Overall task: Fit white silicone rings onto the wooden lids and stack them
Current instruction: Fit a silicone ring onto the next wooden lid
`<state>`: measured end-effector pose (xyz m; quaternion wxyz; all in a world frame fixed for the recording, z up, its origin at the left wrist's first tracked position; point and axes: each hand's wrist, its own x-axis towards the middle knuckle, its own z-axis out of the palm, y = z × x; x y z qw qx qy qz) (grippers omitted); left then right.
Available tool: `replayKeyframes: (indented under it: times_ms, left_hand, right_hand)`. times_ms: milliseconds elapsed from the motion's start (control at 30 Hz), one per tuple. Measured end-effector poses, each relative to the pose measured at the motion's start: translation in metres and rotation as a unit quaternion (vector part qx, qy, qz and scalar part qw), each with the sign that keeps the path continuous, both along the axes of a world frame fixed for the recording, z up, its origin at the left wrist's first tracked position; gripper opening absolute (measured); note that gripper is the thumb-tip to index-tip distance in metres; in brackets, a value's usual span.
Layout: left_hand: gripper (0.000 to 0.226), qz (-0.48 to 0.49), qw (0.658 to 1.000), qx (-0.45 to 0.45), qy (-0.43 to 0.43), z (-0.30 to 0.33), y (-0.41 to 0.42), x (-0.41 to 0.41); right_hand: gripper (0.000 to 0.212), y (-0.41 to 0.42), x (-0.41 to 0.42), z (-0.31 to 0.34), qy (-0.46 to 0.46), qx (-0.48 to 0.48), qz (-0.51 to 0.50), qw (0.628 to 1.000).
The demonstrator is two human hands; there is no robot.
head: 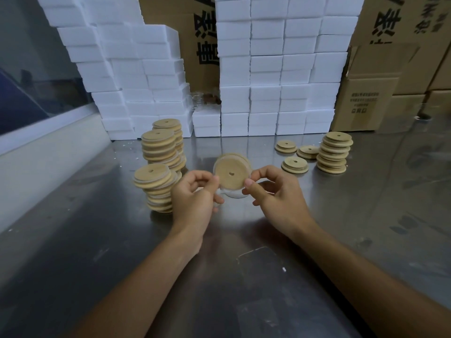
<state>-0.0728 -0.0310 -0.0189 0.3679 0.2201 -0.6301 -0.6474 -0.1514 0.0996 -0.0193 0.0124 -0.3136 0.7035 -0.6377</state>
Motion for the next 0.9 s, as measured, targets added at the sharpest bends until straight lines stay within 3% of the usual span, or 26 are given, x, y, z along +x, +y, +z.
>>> replayKeyframes:
  times_ms: [233, 467, 600, 800, 900]
  left_hand:
    - [0.027, 0.052, 0.984, -0.172, 0.002, -0.008, -0.008, -0.002]
    - [0.025, -0.037, 0.988, -0.144, -0.051, -0.016, 0.0, -0.003]
    - [0.014, -0.044, 0.989, -0.135, -0.037, -0.013, 0.0, -0.001]
    - [0.017, -0.068, 0.991, -0.11, -0.021, -0.009, 0.003, 0.001]
    - [0.018, -0.034, 0.994, -0.107, 0.009, -0.004, 0.007, 0.001]
  right_hand:
    - [0.009, 0.001, -0.002, -0.003, 0.018, 0.057, 0.013, 0.998]
    - [0.007, 0.002, -0.003, 0.002, -0.037, -0.056, -0.008, 0.998]
    - [0.006, 0.001, -0.003, 0.002, -0.098, -0.073, 0.008, 0.992]
    - [0.008, 0.001, -0.003, 0.003, -0.163, -0.094, 0.006, 0.982]
    - [0.011, 0.0, -0.003, 0.004, -0.191, -0.097, 0.001, 0.977]
